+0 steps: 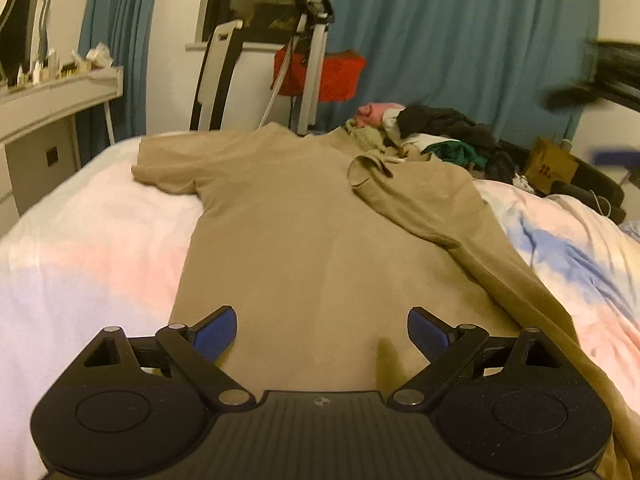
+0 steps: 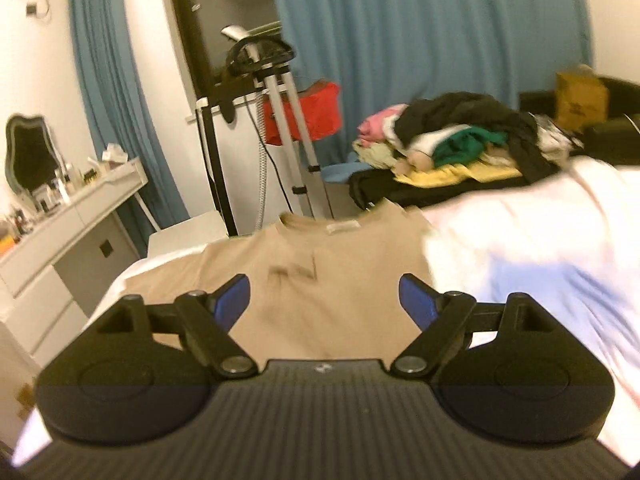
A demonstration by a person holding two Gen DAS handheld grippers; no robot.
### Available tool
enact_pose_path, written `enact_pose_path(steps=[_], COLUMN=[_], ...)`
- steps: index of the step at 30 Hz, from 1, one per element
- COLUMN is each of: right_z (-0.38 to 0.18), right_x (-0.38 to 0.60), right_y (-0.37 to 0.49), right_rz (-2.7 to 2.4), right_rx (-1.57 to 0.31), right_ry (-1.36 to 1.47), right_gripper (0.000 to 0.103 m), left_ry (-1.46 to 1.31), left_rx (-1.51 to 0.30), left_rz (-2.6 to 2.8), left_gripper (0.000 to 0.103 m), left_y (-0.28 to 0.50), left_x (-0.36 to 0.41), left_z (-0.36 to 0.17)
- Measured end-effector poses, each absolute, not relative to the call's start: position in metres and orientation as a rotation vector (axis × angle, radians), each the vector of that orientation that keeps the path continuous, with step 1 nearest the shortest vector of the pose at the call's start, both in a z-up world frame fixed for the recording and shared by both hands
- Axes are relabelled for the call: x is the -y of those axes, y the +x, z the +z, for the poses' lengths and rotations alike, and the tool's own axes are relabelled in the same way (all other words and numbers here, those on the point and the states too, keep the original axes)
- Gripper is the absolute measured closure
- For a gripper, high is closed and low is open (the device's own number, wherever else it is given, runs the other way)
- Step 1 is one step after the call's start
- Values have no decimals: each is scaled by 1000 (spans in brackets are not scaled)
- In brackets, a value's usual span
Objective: Fold clothes
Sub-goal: 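Grasp the other T-shirt side with the left gripper, fold it inward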
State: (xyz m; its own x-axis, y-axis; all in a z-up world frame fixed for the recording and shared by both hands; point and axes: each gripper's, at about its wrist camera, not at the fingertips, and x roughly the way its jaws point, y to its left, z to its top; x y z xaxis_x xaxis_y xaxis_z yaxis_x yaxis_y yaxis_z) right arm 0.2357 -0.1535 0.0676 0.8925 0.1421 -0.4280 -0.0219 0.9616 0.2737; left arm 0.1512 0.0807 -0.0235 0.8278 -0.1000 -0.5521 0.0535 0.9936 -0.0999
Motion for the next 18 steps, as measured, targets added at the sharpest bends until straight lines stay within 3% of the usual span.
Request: enact_pose_path(steps=[5, 11, 18], right_z=[53, 50, 47], right_x=[186, 243, 307], right_y=[135, 84, 66], right_rz=[69, -71, -179], right_rx=[-404, -344, -260], right_ry=[355, 427, 538], right_gripper=[20, 20, 20], left_ry=[-27, 27, -44], left_rx=[-596, -626, -759], left_rz=[-103, -189, -394], left_gripper=[9, 11, 25], left_y=[119, 75, 53], left_x=[-63, -23, 59], left_z=[-14, -3, 2])
